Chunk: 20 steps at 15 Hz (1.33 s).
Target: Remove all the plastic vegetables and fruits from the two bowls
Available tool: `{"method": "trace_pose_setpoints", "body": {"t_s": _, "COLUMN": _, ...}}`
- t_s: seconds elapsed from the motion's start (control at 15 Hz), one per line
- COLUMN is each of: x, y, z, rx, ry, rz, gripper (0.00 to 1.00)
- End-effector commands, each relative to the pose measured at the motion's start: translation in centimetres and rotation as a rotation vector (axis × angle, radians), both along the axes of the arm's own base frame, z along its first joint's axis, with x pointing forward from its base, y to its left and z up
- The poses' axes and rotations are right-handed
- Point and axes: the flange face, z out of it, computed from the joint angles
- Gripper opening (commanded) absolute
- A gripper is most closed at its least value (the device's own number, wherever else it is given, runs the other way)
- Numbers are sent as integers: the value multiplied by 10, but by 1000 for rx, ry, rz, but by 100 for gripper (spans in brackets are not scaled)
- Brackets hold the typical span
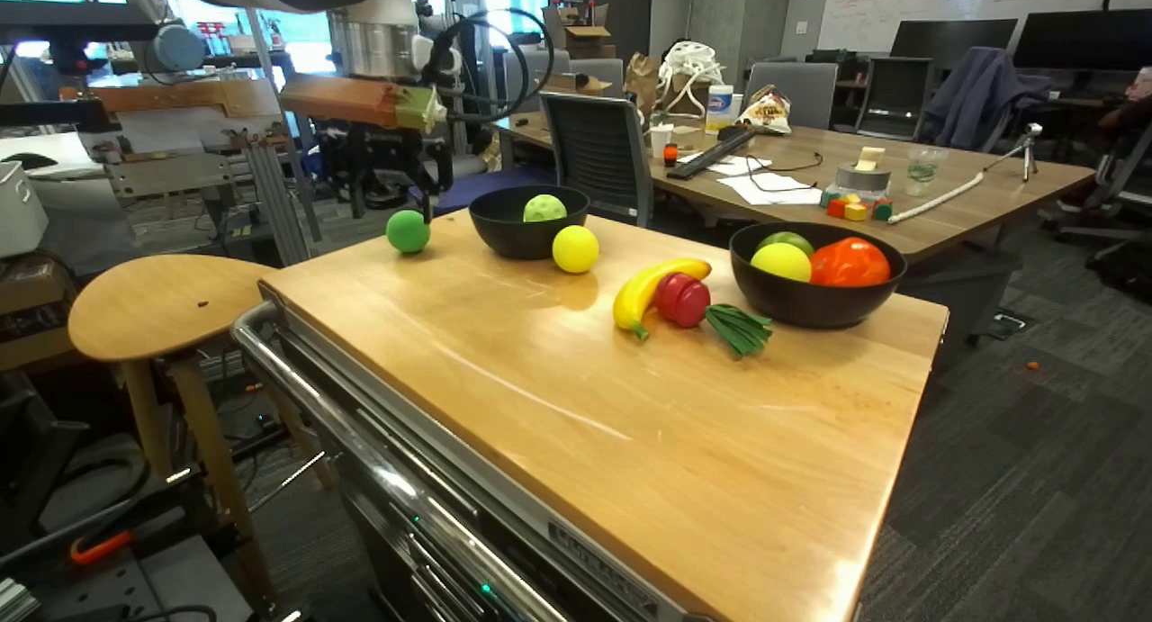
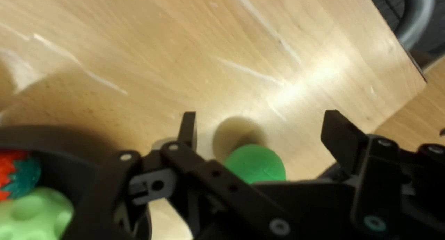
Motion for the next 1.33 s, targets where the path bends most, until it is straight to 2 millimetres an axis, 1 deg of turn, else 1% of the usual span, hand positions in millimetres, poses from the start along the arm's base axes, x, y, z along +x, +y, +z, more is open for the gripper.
{"method": "trace_pose_setpoints", "body": {"t_s": 0.0, "x": 23, "y": 6, "z": 72, "rx": 138, "ry": -118, "rz": -61, "gripper": 100}}
{"method": "trace_pose_setpoints", "body": {"t_s": 0.07, "x": 35, "y": 2, "z": 87, "rx": 174, "ry": -154, "rz": -94, "gripper": 100}}
{"method": "trace_pose_setpoints", "body": {"t_s": 0.13, "x": 47, "y": -6, "z": 96, "rx": 205, "ry": -176, "rz": -121, "gripper": 100}}
{"method": "trace_pose_setpoints", "body": {"t_s": 0.2, "x": 62, "y": -16, "z": 101, "rx": 238, "ry": -225, "rz": -154, "gripper": 100}}
{"method": "trace_pose_setpoints", "body": {"t_s": 0.27, "x": 77, "y": -31, "z": 99, "rx": 241, "ry": -237, "rz": -209, "gripper": 100}}
{"method": "trace_pose_setpoints", "body": {"t_s": 0.33, "x": 86, "y": -46, "z": 97, "rx": 226, "ry": -237, "rz": -251, "gripper": 99}}
{"method": "trace_pose_setpoints", "body": {"t_s": 0.4, "x": 59, "y": -26, "z": 102, "rx": 210, "ry": -214, "rz": -191, "gripper": 99}}
{"method": "trace_pose_setpoints", "body": {"t_s": 0.47, "x": 68, "y": -39, "z": 99, "rx": 209, "ry": -221, "rz": -217, "gripper": 100}}
{"method": "trace_pose_setpoints", "body": {"t_s": 0.53, "x": 75, "y": -49, "z": 94, "rx": 207, "ry": -219, "rz": -235, "gripper": 100}}
{"method": "trace_pose_setpoints", "body": {"t_s": 0.6, "x": 79, "y": -54, "z": 90, "rx": 205, "ry": -215, "rz": -244, "gripper": 100}}
{"method": "trace_pose_setpoints", "body": {"t_s": 0.67, "x": 81, "y": -54, "z": 86, "rx": 204, "ry": -207, "rz": -237, "gripper": 100}}
{"method": "trace_pose_setpoints", "body": {"t_s": 0.8, "x": 84, "y": -48, "z": 76, "rx": 212, "ry": -167, "rz": -240, "gripper": 100}}
{"method": "trace_pose_setpoints", "body": {"t_s": 0.93, "x": 89, "y": -44, "z": 65, "rx": 195, "ry": -166, "rz": -229, "gripper": 100}}
{"method": "trace_pose_setpoints", "body": {"t_s": 1.27, "x": 114, "y": -45, "z": 29, "rx": 115, "ry": -194, "rz": -206, "gripper": 100}}
